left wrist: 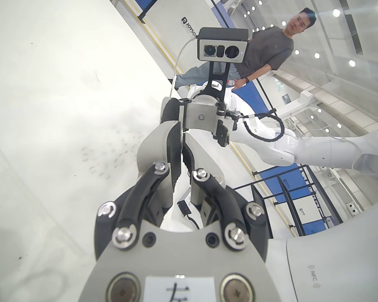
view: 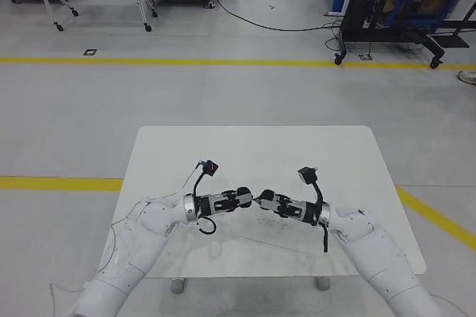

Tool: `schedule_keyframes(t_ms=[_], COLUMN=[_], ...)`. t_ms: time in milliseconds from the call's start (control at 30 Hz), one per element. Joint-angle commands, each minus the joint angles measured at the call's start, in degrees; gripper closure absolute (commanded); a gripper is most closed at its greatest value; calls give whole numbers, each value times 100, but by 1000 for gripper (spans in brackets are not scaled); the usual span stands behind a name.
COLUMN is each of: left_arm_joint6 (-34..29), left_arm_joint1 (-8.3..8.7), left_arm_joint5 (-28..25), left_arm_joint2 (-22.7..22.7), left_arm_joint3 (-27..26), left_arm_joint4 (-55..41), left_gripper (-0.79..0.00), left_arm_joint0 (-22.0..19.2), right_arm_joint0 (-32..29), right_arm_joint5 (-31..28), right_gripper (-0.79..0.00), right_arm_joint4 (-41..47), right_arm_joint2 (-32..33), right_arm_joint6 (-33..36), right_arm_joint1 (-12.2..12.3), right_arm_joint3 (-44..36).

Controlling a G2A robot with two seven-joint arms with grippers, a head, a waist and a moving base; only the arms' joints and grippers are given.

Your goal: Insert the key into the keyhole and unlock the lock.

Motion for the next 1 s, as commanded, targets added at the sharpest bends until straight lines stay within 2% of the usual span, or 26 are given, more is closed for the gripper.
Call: schedule_keyframes(t_ms=[0,167,300,467,600,700,767,800,933,967], left_arm_joint6=[-4,5,10,32,68,69,65,59,217,275], left_arm_joint1=[6,10,-1,-4,2,8,12,14,16,14], left_arm_joint5=[-22,-40,-43,-75,-121,-141,-154,-157,-158,-144], left_arm_joint2=[0,44,131,181,191,198,202,207,190,176], left_arm_joint3=[9,27,37,79,97,97,97,99,116,124], left_arm_joint4=[-45,-48,-31,-49,-54,-70,-77,-70,-114,-141], left_gripper=[0,0,0,0,0,0,0,0,0,-200], left_arm_joint0=[10,9,-19,-57,-75,-77,-82,-85,-80,-78], right_arm_joint0=[16,74,104,152,171,179,177,178,163,159], right_arm_joint5=[72,181,211,215,203,212,213,214,190,175], right_gripper=[-351,-342,-305,-191,-172,-126,-71,-12,0,0], right_arm_joint4=[69,39,-11,34,83,90,98,87,103,108], right_arm_joint2=[-21,-68,-128,-203,-227,-235,-236,-236,-242,-241], right_arm_joint6=[71,107,-9,23,40,44,28,22,14,17], right_arm_joint1=[6,13,1,-5,0,7,10,12,23,26], right_arm_joint3=[22,101,137,165,185,190,188,186,166,161])
